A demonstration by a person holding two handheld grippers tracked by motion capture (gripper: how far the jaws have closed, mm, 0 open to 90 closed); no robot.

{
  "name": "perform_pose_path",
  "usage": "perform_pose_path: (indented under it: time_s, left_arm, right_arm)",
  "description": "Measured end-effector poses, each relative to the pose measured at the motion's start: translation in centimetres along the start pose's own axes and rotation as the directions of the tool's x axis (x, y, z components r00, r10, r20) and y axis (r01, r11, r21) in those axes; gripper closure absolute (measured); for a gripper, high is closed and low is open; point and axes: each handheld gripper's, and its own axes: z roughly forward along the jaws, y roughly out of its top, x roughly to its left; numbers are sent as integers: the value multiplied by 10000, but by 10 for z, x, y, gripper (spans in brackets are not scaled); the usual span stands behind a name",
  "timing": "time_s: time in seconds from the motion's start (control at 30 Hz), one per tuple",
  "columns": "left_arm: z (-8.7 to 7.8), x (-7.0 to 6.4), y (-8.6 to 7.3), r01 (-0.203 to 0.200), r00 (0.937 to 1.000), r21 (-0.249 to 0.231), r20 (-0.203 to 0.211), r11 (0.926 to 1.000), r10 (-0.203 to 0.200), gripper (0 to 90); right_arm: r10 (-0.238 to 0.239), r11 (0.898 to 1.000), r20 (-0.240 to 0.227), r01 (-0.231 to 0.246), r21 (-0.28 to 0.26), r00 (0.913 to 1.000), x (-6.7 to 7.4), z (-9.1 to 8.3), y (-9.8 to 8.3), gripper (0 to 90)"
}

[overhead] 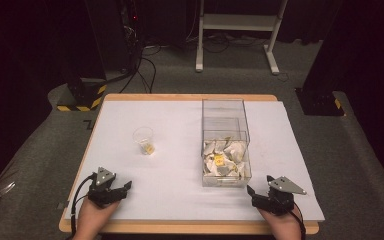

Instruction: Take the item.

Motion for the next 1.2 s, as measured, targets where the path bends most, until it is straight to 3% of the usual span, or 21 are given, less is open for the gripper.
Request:
perform_pose_path:
  time_s: [0.3, 0.53, 1.2]
  left_arm:
    - [0, 0, 0, -44, 10000, -9, -17, 10000, 44, 302]
    - [0, 0, 0, -57, 10000, -14, -14, 10000, 57, 302]
    - [-1, -1, -1, -108, 9999, -20, -69, 9999, 108, 303]
  right_arm:
    - [287, 9992, -194, -292, -268, 9994, 11, 3, 4, 141]
    - [17, 9996, -255, -24, -267, 9997, 20, 9, 7, 140]
    - [-68, 9995, -362, 57, -316, 9993, 24, 20, 11, 141]
